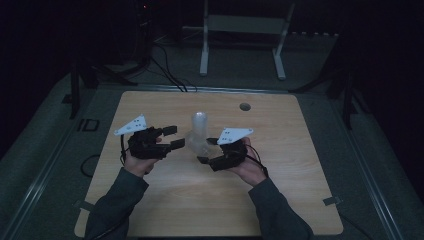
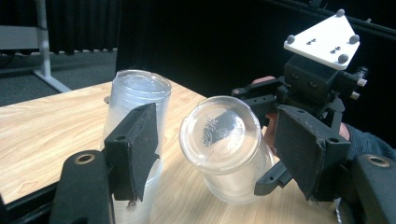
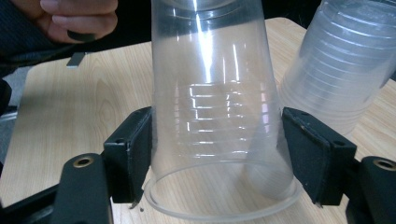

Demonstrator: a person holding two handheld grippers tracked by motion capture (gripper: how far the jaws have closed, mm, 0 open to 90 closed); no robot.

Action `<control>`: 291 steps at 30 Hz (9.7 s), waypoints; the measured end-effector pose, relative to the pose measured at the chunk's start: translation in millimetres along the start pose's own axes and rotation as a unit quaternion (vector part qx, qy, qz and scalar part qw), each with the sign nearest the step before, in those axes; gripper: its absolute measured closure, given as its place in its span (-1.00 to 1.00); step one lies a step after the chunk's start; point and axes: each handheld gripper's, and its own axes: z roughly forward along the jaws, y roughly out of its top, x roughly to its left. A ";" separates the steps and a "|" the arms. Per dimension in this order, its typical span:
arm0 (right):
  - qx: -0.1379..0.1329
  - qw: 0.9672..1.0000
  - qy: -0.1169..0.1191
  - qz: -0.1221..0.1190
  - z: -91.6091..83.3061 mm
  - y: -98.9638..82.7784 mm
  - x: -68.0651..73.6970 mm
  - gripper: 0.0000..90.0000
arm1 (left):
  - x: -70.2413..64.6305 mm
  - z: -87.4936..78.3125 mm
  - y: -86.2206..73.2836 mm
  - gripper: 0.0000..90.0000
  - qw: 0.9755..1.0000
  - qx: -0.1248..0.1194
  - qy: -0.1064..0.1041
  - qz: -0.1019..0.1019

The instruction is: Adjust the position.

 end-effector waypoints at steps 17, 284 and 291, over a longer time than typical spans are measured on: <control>0.068 0.997 -0.009 -0.034 -5.5 15.3 -4.7 -0.36 | -2.8 -2.8 3.5 -0.29 0.998 0.040 0.026 0.040; 0.127 0.991 -0.022 -0.041 -3.0 6.6 -8.8 -0.43 | -8.4 7.2 -41.2 -0.07 0.978 0.157 0.077 0.114; 0.097 0.995 -0.013 -0.018 -0.5 1.9 -10.0 -0.32 | -8.9 5.2 -41.0 -0.07 0.981 0.146 0.072 0.108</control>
